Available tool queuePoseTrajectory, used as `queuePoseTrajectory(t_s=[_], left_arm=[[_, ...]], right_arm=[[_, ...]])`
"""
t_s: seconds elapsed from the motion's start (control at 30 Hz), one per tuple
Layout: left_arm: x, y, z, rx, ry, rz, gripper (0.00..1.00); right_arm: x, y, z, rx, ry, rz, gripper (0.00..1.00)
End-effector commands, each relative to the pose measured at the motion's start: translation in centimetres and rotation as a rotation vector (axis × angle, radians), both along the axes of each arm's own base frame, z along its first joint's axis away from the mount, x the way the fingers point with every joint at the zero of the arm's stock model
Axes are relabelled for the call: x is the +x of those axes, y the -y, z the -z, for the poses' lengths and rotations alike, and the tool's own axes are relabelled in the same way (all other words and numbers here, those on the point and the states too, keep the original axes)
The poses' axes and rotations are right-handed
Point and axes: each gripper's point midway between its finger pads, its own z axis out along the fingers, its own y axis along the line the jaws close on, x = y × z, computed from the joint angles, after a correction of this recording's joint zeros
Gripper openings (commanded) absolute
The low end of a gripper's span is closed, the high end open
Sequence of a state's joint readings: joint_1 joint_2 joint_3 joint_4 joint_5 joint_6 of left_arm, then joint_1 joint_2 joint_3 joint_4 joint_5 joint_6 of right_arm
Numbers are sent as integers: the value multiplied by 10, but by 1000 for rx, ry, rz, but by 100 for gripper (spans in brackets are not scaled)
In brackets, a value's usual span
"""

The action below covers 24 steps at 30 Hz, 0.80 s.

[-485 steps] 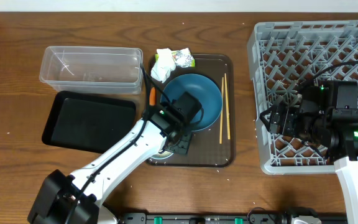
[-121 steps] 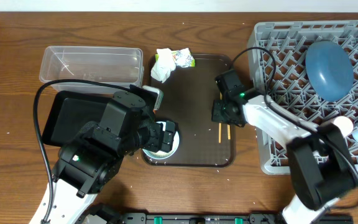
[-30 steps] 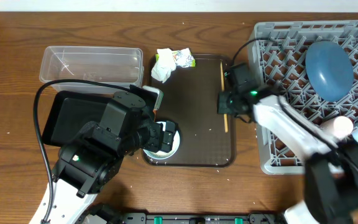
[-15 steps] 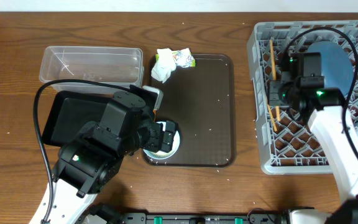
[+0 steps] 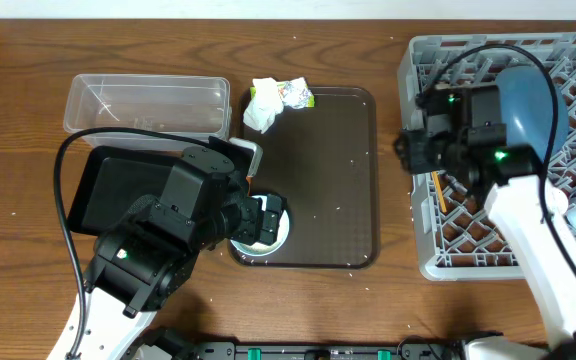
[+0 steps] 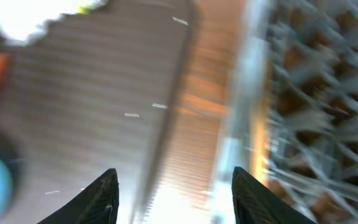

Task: Sort waste into correct bins and load items into the dishwasher rack
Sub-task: 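Lift the chopsticks with the right gripper and place them in the rack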

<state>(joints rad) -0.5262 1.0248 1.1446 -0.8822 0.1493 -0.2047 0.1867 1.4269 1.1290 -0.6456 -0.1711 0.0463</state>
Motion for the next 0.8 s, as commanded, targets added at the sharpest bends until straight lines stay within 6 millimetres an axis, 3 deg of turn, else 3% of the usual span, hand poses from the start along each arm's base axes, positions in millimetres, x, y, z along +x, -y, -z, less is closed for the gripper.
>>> queuePoseTrajectory(t_s=[0.0, 0.07, 0.23, 0.47, 0.63, 0.77], left_arm=[[4, -2, -6, 10, 25, -4, 98], [4, -2, -6, 10, 25, -5, 98], [4, -2, -6, 10, 25, -5, 98], [4, -2, -6, 10, 25, -5, 98], [4, -2, -7, 7, 28, -5, 98], [14, 7, -20, -47, 84, -3, 98]], right_arm=[[-15, -42, -14, 108, -6, -74, 54], [-20, -55, -11, 115, -20, -94, 62], [-20, -72, -9, 134, -23, -90, 64], [-24, -66, -9, 141, -48, -62, 67], [-26, -59, -32, 163, 11, -50, 72], [-32, -47, -63, 187, 97, -30, 74]])
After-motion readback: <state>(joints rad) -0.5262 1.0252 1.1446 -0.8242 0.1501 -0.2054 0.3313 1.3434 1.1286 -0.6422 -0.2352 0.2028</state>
